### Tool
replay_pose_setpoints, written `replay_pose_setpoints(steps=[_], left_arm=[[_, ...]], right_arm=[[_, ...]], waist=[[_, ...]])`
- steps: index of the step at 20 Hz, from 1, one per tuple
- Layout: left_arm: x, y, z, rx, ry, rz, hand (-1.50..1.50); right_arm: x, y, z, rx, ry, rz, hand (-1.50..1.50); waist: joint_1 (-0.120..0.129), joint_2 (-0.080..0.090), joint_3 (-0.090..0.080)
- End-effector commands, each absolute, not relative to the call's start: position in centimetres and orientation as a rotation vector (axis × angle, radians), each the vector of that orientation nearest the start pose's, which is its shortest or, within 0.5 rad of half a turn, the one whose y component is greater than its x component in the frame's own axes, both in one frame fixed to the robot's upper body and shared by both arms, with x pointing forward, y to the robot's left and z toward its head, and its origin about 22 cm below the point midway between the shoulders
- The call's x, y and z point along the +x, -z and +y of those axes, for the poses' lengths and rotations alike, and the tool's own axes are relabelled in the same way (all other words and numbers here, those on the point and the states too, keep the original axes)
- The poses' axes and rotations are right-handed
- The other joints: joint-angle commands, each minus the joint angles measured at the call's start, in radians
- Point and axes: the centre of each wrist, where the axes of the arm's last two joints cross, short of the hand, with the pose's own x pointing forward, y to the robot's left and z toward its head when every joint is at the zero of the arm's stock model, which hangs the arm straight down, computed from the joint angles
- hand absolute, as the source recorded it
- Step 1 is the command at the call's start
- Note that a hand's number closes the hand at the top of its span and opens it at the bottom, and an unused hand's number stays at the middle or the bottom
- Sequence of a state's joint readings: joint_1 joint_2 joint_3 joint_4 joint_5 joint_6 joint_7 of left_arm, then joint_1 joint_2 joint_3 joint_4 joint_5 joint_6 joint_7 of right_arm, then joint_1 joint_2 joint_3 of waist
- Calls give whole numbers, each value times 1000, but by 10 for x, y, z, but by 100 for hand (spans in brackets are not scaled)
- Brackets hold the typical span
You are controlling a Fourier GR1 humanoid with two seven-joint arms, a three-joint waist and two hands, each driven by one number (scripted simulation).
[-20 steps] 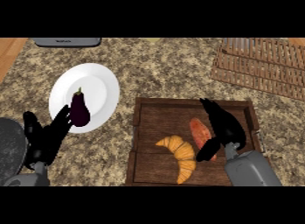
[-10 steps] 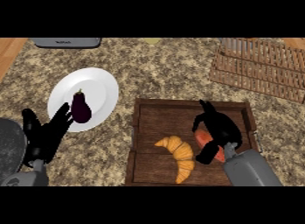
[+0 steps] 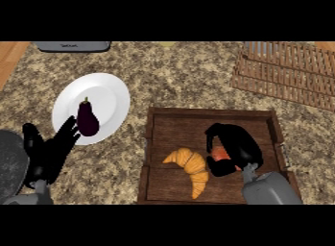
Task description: Pick the sweet potato from the tray and place it in the tiered shelf
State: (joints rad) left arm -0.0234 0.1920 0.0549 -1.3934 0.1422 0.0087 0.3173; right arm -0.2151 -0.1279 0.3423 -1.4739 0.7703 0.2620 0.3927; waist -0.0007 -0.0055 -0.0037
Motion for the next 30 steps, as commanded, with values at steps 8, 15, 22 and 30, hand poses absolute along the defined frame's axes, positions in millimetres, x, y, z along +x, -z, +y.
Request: replay_pose_setpoints(steps=[8, 15, 22, 30], left_arm=[[253, 32, 307, 121, -66, -1101, 0], [245, 22, 305, 93, -43, -1104, 0], [251, 27, 301, 65, -46, -1095, 0], [244, 34, 291, 92, -53, -1116, 0]], right_arm=[[278, -105, -191, -713, -730, -1370, 150], [248, -208, -194, -946, -513, -1486, 150], [245, -284, -213, -1046, -424, -1468, 150], [290, -347, -267, -1037, -308, -1487, 150]], waist=[[-13, 2, 3], [-9, -1, 2], [-1, 3, 3], [5, 5, 3]])
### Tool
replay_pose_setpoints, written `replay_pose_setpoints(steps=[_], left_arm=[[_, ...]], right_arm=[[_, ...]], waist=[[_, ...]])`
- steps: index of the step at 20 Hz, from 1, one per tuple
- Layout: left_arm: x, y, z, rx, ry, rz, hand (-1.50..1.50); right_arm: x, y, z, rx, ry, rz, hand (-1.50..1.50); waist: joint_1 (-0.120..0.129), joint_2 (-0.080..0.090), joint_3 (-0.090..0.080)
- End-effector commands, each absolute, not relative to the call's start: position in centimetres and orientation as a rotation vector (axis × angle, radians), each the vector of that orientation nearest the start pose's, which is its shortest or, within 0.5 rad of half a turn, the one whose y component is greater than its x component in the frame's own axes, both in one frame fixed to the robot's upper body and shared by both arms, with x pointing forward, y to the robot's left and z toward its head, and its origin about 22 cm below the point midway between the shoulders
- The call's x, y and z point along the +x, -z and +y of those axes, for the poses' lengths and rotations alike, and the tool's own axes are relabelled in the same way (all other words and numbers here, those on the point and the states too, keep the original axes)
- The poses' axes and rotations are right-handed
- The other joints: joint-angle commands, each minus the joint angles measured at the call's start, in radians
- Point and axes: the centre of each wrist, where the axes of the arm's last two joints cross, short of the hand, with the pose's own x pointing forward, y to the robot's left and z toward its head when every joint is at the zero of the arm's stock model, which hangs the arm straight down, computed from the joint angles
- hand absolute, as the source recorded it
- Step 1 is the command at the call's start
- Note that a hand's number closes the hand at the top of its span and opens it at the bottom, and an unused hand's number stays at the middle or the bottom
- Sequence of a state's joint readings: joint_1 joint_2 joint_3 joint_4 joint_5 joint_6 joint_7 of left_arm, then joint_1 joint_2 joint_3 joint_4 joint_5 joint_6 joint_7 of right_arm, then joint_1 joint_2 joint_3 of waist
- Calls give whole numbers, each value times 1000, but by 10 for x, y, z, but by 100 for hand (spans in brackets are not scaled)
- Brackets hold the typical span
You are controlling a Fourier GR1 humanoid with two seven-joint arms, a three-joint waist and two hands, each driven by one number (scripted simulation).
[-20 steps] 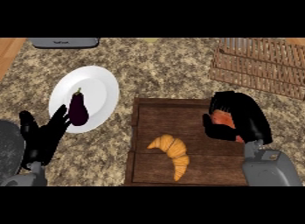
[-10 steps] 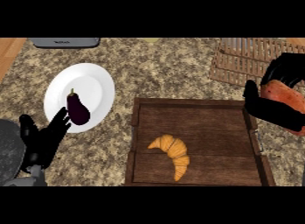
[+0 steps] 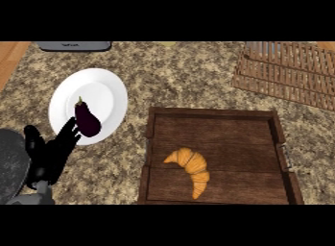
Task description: Pick the sweet potato from the tray and place it in the tiered shelf
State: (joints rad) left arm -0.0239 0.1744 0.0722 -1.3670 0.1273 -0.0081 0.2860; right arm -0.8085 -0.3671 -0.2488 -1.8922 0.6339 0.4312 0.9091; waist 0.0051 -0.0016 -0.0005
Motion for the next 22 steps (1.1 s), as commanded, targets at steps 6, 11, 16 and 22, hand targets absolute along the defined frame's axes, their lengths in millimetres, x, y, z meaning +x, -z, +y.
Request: replay_pose_setpoints(steps=[6, 11, 16, 22], left_arm=[[243, 29, 301, 76, -35, -1123, 0], [241, 21, 295, 122, -50, -1124, 0], [257, 37, 285, 75, -27, -1112, 0], [266, 21, 295, 89, -32, -1145, 0]], right_arm=[[314, -375, -318, -1093, -257, -1455, 150], [332, -386, -328, -1087, -313, -1438, 150], [368, -354, -350, -1073, -427, -1415, 150], [392, -332, -365, -1099, -457, -1410, 150]], waist=[[8, 4, 0], [10, 3, 0], [11, 9, 0], [12, 8, 0]])
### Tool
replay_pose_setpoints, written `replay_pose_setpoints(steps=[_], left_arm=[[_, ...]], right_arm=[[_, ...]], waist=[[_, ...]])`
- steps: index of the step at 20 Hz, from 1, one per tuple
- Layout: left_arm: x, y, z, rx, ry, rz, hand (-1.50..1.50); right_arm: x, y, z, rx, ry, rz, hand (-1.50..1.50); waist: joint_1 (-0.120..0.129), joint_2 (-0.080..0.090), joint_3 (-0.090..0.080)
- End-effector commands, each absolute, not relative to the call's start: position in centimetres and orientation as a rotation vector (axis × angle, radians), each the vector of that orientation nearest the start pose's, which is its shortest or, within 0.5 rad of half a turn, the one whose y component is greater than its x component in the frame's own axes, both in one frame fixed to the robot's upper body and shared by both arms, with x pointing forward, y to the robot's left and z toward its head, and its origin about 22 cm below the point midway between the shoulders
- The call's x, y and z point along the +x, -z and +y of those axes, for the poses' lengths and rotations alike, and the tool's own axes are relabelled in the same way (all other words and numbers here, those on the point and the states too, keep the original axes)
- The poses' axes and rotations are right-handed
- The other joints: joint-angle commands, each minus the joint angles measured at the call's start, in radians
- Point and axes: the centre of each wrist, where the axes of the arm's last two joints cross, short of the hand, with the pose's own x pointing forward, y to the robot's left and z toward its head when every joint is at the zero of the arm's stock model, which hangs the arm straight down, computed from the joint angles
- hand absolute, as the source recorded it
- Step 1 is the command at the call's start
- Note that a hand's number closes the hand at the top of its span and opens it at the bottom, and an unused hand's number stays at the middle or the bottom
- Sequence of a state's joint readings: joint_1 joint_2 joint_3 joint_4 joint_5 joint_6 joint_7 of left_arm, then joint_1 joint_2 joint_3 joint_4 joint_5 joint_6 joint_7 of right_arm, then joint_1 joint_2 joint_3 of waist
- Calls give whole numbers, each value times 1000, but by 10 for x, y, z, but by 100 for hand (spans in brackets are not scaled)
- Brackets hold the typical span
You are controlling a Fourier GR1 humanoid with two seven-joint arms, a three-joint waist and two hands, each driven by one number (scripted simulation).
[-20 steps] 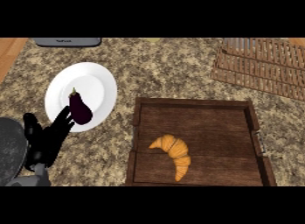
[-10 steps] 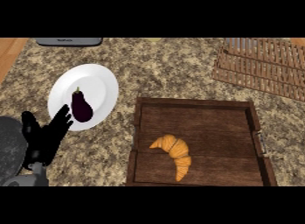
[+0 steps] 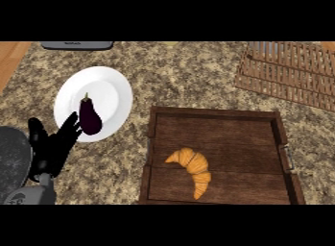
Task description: Pick the sweet potato from the tray and place it in the tiered shelf
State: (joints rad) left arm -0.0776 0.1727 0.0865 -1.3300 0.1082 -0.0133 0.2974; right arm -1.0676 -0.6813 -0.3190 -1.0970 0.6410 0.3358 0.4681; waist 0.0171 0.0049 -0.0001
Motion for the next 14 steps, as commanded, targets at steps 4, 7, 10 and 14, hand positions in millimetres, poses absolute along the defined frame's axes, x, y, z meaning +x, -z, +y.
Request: replay_pose_setpoints(steps=[4, 7, 10, 14], left_arm=[[254, 32, 285, 88, -29, -1107, 0], [256, 44, 294, 82, -22, -1118, 0], [240, 25, 271, 91, -26, -1106, 0], [261, 26, 294, 86, -21, -1126, 0]], right_arm=[[407, -334, -358, -1115, -435, -1399, 150], [417, -317, -371, -1126, -453, -1410, 150], [413, -304, -394, -1152, -442, -1395, 150], [428, -303, -380, -1145, -427, -1445, 150]], waist=[[1, -1, 0], [6, 5, 0], [12, 1, 1], [10, 6, 0]])
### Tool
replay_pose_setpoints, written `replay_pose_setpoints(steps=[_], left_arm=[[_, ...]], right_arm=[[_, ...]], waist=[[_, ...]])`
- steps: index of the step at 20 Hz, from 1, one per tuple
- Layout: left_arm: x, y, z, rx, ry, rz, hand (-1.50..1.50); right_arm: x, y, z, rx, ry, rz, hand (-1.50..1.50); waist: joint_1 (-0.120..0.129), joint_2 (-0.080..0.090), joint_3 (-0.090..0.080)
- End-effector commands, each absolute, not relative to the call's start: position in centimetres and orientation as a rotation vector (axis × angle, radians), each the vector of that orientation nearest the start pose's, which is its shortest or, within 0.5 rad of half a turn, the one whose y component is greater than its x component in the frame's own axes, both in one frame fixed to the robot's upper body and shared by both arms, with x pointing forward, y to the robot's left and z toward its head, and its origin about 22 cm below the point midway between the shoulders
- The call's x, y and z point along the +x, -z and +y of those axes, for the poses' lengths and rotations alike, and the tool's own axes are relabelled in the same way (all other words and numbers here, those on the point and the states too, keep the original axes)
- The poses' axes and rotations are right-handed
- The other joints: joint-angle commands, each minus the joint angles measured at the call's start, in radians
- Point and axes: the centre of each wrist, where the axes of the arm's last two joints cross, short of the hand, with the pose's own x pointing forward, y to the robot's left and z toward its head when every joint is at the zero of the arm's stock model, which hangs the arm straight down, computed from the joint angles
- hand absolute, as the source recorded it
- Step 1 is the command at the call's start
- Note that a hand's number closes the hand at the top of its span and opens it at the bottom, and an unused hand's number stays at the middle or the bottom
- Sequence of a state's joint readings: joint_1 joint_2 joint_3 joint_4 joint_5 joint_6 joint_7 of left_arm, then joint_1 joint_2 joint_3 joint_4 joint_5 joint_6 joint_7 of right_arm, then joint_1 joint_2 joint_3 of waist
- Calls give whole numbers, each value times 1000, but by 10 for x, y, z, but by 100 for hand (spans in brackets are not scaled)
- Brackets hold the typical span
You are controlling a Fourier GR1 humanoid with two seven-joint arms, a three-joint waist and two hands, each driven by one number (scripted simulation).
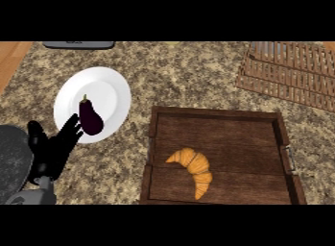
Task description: Pick the sweet potato from the tray and place it in the tiered shelf
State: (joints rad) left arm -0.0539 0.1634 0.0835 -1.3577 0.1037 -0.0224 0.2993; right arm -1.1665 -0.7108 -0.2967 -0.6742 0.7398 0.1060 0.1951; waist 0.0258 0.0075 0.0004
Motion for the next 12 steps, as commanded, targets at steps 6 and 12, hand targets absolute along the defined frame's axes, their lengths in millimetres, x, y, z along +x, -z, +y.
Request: replay_pose_setpoints(steps=[6, 12], left_arm=[[256, 19, 273, 76, -16, -1135, 0], [260, 7, 281, 70, -19, -1131, 0]], right_arm=[[433, -301, -383, -1096, -446, -1458, 150], [432, -302, -385, -1144, -544, -1408, 150]], waist=[[5, 0, 0], [5, -1, 0]])
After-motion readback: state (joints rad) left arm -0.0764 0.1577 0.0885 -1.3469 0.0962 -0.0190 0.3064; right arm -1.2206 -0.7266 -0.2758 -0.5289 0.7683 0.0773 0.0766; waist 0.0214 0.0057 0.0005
